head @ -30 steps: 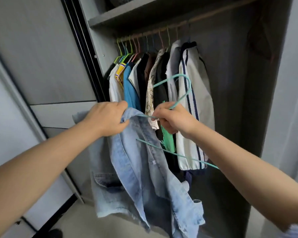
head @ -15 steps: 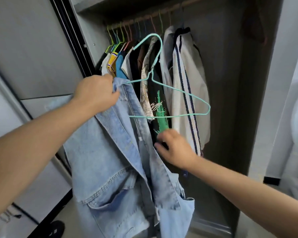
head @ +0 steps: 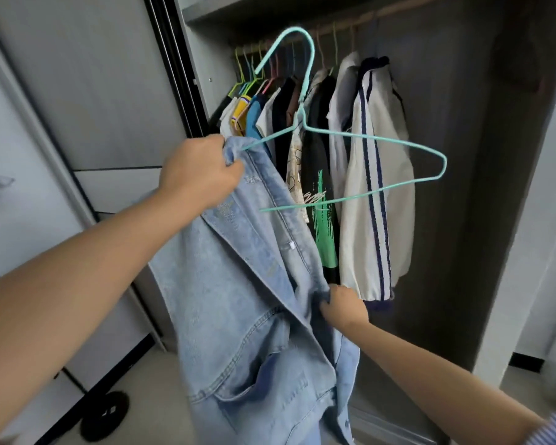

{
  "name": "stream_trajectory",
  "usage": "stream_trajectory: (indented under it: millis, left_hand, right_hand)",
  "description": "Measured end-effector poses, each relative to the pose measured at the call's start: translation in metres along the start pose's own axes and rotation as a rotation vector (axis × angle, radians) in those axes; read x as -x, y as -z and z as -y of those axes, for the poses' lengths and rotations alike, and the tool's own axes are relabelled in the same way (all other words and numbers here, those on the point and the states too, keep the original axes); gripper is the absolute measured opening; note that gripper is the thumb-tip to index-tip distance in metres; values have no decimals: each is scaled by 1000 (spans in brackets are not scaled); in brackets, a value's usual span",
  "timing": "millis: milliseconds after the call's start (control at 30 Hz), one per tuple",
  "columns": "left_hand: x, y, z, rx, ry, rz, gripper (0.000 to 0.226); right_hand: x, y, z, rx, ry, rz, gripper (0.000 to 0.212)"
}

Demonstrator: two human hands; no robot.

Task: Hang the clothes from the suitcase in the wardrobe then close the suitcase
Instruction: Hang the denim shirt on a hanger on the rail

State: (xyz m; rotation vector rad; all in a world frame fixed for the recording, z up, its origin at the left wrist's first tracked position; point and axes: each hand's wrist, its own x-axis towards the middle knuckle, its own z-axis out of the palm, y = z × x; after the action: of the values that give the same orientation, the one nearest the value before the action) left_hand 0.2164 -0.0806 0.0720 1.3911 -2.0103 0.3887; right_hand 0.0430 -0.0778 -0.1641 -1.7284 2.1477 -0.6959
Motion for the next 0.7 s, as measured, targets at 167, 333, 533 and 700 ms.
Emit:
stream_trajectory:
  millis: [167,333,533,700]
  left_hand:
    - [12,0,23,8,33,34,49]
    - [26,-15,47,-88,40,179,26]
    - [43,-24,80,-313,-71,381,56]
    - [47,-35,79,-237,-82,407,33]
  right_hand:
    - [-19,24,-20,-328,-201,-51,25]
    - [-34,62,-41,-424,-193,-165,26]
    - [-29,123,-29,283,163,-89,37]
    - [-25,134,0,649,225,-201,53]
